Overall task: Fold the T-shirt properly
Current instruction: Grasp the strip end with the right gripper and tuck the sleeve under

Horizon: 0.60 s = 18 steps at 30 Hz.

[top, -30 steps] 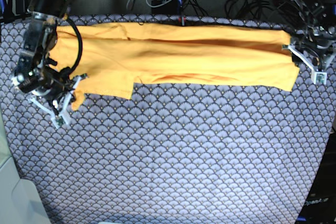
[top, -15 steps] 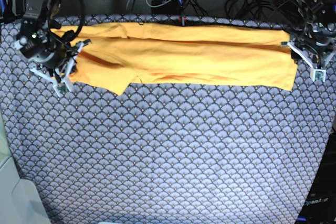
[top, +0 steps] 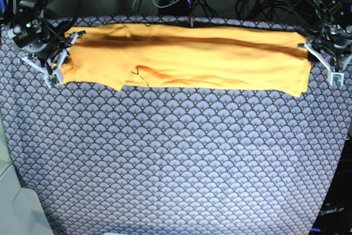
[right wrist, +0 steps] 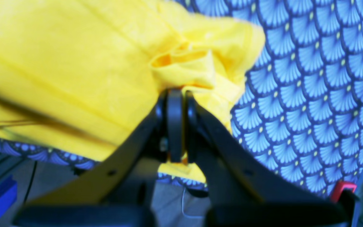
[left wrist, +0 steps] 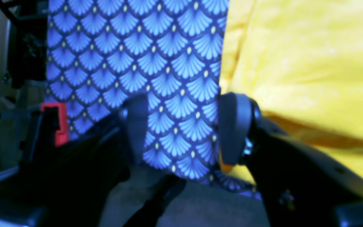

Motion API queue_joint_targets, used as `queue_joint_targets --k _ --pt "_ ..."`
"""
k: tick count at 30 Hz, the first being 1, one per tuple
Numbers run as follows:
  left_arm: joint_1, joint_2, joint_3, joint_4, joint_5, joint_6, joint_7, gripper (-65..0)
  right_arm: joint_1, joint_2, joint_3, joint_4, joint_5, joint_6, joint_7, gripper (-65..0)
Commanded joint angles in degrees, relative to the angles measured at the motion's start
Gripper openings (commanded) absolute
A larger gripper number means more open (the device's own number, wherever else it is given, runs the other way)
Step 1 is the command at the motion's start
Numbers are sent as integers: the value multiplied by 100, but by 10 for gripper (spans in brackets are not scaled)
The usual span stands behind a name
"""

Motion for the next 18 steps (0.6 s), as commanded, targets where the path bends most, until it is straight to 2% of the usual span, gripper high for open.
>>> queue_joint_targets --k 1,10,14,18 --pt "-45 -76 -5 84 -47 27 -98 -304 39 40 25 80 36 -7 85 -650" --pt "17 -76 -14 110 -56 27 -98 -303 -49 -75 -1 80 36 -7 85 -650" --pt "-45 -76 -401 84 -73 27 -98 -289 -31 -75 -1 62 36 -7 50 -648" --pt "-53 -199 -533 66 -82 27 -98 -238 -31 -75 -1 -140 27 -7 67 -540"
